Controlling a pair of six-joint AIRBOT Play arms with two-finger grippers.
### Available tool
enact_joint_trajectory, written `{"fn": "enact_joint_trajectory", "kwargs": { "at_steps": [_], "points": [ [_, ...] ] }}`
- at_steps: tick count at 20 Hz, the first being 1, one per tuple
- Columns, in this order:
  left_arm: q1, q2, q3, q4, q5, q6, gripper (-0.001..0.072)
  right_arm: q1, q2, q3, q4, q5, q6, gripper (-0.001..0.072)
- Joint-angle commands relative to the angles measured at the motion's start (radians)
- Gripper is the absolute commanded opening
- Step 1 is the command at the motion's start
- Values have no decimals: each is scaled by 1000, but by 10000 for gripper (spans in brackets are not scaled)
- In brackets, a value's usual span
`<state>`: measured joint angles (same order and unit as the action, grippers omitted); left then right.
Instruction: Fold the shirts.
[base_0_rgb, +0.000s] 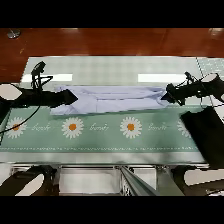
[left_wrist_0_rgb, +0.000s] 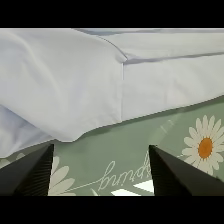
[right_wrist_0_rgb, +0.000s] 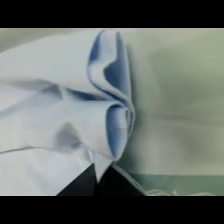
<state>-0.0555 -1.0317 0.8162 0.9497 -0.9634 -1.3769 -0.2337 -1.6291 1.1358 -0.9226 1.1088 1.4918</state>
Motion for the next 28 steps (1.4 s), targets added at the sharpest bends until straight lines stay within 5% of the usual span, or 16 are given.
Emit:
{"fn": "enact_joint_trajectory", "kwargs": {
  "at_steps": [1, 2, 3, 4, 5, 10, 15, 23, 28],
  "points": [
    [-3, 1, 0, -1, 2, -1, 701, 19, 16, 12, 4, 35, -20, 14],
    [-3, 1, 0, -1, 2, 0, 697, 12, 45, 12, -4, 35, -23, 14],
    [-3, 1, 0, -2, -5, 0, 613, 5, 79, 12, -14, 40, -27, 14],
    [-5, 1, 0, -15, -26, 11, 218, 3, 130, 8, -31, 64, -45, 14],
    [-16, 1, 0, -35, -40, 51, 30, 3, 190, -5, -59, 72, -60, 14],
    [-158, -51, 5, -125, 89, 97, 14, 5, 591, -138, -99, 109, -73, 14],
    [-427, -266, 151, -137, 289, -48, 13, 8, 892, -166, -97, 237, -21, 14],
    [-785, -742, 617, -138, 237, -216, 13, 8, 1077, -166, -61, 330, 14, 14],
    [-925, -863, 761, -138, 74, -211, 14, 8, 1077, -166, -53, 301, 4, 14]
  ]
}}
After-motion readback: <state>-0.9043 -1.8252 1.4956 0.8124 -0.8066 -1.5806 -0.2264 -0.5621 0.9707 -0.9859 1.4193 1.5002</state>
